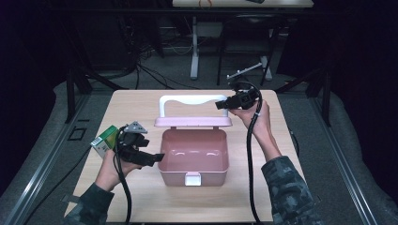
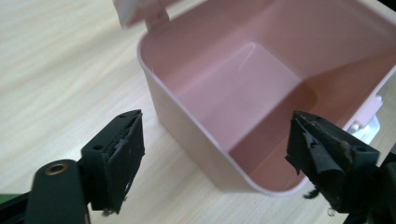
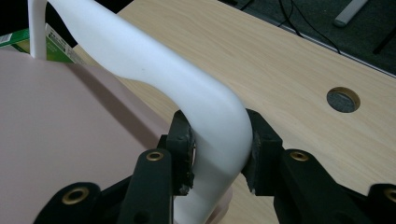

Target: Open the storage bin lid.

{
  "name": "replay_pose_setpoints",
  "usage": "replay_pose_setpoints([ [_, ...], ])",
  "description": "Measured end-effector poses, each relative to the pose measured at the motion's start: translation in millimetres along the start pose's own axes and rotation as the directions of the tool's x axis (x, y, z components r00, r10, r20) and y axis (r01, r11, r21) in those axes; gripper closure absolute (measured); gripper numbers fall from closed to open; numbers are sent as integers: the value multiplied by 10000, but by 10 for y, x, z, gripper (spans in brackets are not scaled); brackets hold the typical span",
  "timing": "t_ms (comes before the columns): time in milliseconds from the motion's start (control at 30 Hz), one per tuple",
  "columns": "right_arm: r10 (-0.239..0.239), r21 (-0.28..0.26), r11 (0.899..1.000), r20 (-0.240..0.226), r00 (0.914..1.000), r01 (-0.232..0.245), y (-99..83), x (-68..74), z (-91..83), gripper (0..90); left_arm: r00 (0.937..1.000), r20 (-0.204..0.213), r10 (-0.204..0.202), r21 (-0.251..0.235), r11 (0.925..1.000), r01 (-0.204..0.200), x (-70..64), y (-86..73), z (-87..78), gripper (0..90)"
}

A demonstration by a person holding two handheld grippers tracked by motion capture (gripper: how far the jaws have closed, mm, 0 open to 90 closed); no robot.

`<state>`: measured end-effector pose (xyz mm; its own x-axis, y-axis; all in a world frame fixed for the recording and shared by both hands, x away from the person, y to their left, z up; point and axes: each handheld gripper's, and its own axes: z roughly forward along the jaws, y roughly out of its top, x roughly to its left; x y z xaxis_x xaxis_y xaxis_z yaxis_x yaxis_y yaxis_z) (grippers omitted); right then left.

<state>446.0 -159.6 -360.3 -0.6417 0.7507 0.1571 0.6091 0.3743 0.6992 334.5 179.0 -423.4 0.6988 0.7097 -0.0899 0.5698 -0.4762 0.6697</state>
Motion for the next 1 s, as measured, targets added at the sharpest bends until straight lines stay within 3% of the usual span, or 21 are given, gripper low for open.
replay_pose_setpoints([
  [333, 49, -80, 10000, -62, 10000, -49, -10, -6, 2, 674, 9968, -684, 421, -376, 9983, -447, 2, 382, -150, 174],
  [533, 50, -124, 9999, -64, 10000, -50, -10, -11, 5, 673, 9919, -985, 807, -631, 9942, -872, -39, 547, -201, 322],
  [1000, 8, -135, 9999, -45, 10000, -9, -10, -1, -7, 672, 9768, -1802, 1154, -552, 9903, -1272, -104, 649, -146, 567],
])
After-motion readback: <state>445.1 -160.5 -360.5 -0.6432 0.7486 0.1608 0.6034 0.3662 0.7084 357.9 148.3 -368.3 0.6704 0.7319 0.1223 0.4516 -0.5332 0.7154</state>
